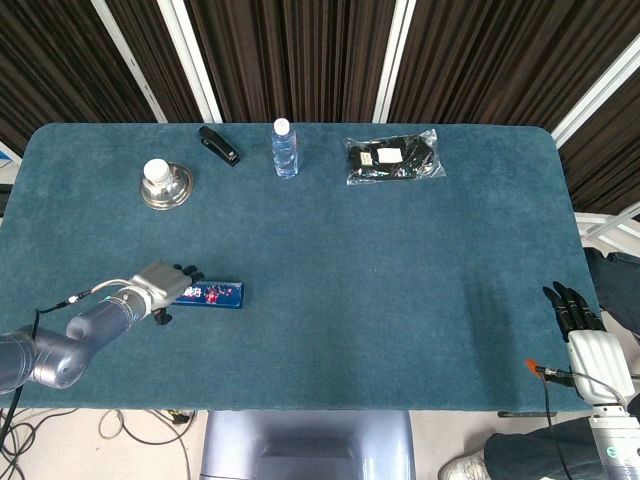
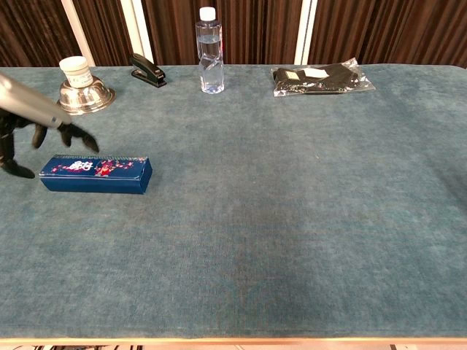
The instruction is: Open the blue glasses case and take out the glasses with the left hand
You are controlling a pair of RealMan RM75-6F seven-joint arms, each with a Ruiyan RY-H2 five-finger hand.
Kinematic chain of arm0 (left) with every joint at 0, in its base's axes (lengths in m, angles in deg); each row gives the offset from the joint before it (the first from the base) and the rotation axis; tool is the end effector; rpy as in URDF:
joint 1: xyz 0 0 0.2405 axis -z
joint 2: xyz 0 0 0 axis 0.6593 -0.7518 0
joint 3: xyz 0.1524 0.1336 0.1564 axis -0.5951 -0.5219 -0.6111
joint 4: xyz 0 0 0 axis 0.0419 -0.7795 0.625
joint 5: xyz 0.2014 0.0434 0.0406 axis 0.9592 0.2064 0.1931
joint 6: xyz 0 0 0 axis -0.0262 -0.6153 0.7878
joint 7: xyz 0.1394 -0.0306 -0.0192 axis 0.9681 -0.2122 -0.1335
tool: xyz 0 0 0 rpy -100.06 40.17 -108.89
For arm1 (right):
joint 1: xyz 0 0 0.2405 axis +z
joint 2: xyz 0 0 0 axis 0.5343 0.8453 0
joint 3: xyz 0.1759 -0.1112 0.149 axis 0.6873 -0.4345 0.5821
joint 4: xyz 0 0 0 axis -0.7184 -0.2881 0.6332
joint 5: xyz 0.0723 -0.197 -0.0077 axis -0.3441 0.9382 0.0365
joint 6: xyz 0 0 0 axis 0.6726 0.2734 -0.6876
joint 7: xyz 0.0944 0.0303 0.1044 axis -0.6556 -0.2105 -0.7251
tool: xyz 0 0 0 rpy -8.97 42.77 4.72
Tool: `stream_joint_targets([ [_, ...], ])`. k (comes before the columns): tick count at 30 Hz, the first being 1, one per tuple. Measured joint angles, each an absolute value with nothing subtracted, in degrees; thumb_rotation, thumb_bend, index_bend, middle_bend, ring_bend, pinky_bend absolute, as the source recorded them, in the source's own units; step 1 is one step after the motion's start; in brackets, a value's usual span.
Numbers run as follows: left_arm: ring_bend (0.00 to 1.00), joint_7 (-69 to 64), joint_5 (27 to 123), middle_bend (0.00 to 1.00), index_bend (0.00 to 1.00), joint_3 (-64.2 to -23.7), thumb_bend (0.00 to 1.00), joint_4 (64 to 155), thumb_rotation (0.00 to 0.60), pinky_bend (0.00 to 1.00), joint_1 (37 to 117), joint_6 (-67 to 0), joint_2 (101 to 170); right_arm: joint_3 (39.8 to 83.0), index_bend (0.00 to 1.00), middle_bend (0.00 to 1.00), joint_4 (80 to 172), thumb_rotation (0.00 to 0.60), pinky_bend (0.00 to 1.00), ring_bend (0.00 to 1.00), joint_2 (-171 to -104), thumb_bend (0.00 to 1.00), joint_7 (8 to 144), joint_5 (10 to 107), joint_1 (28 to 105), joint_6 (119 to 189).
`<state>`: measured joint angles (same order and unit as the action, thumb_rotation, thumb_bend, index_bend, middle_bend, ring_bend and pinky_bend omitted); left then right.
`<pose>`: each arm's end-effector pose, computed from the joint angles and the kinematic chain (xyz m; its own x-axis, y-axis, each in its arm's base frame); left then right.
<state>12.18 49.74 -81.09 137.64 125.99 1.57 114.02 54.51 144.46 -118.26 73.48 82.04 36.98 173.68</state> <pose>-0.1623 0.3584 0.0798 0.7454 0.6111 0.2666 0.6144 -0.4744 -0.6305 -0.3095 -0.1817 0.1574 0.3268 -0.0188 0.9449 -0.9451 -0.0110 0.3266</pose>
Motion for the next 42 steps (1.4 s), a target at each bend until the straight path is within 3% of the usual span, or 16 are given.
stream_joint_targets([
  [9, 0.07, 13.41, 55.24, 0.0, 0.0, -76.39, 0.0, 137.47, 0.6, 0.2, 115.28, -23.9, 116.1, 54.47, 0.0, 0.0, 144.49, 0.6, 0.23, 0.0, -118.2, 0.03, 73.3, 82.16, 37.03, 173.63],
  [17, 0.08, 15.92, 61.02, 0.05, 0.0, -70.77, 0.0, 136.63, 0.6, 0.18, 102.06, -39.24, 122.78, 54.31, 0.0, 0.0, 144.51, 0.6, 0.22, 0.0, -118.19, 0.03, 73.24, 82.42, 36.94, 173.75],
  [27, 0.08, 20.19, 62.46, 0.04, 0.0, -65.44, 0.01, 135.18, 0.6, 0.18, 95.55, -41.88, 127.8, 54.3, 0.0, 0.0, 144.4, 0.6, 0.23, 0.0, -118.2, 0.03, 73.05, 82.49, 37.0, 173.68],
  [32, 0.08, 22.29, 62.56, 0.05, 0.0, -63.22, 0.09, 135.3, 0.6, 0.18, 93.87, -40.7, 128.65, 54.32, 0.0, 0.0, 144.44, 0.6, 0.23, 0.0, -118.15, 0.03, 72.98, 82.43, 37.05, 173.57],
  [36, 0.08, 23.7, 62.7, 0.13, 0.0, -62.08, 0.14, 135.21, 0.6, 0.18, 92.98, -39.2, 129.12, 54.31, 0.0, 0.0, 144.43, 0.6, 0.22, 0.0, -118.16, 0.03, 72.95, 82.47, 37.04, 173.63],
  [42, 0.08, 24.67, 62.44, 0.27, 0.0, -60.66, 0.15, 134.55, 0.6, 0.18, 92.17, -36.83, 129.89, 54.3, 0.0, 0.0, 144.41, 0.6, 0.23, 0.0, -118.15, 0.03, 72.9, 82.5, 37.03, 173.65],
])
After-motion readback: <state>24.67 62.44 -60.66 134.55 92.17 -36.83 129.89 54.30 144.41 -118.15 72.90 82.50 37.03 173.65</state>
